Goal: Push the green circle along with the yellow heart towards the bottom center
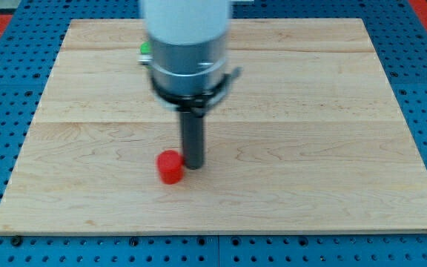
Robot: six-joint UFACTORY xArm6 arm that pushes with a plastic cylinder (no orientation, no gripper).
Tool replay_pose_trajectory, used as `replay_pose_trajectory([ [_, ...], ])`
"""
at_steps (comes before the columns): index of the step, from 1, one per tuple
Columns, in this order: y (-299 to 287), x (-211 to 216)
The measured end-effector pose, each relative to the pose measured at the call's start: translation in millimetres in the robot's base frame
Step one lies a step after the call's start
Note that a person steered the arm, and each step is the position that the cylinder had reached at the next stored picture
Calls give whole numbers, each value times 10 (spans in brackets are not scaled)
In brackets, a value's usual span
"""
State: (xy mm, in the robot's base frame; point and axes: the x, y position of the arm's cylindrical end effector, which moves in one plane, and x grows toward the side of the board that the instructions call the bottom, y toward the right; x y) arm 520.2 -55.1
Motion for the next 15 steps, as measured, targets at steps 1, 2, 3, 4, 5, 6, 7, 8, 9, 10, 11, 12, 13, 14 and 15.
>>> replay_pose_trajectory([
  [1, 86, -354],
  [2, -24, -826],
  [3, -583, -845],
  [4, -1060, -845],
  [5, -1168, -844],
  [6, -1391, -1118],
  [7, -1437, -1427],
  [8, -1245, -1822],
  [9, -1496, -2111],
  [10, -1040, -2474],
  [11, -480, -2440],
  [12, -348, -2005],
  [13, -349, -1750],
  [14, -327, -1750],
  [15, -324, -1930],
])
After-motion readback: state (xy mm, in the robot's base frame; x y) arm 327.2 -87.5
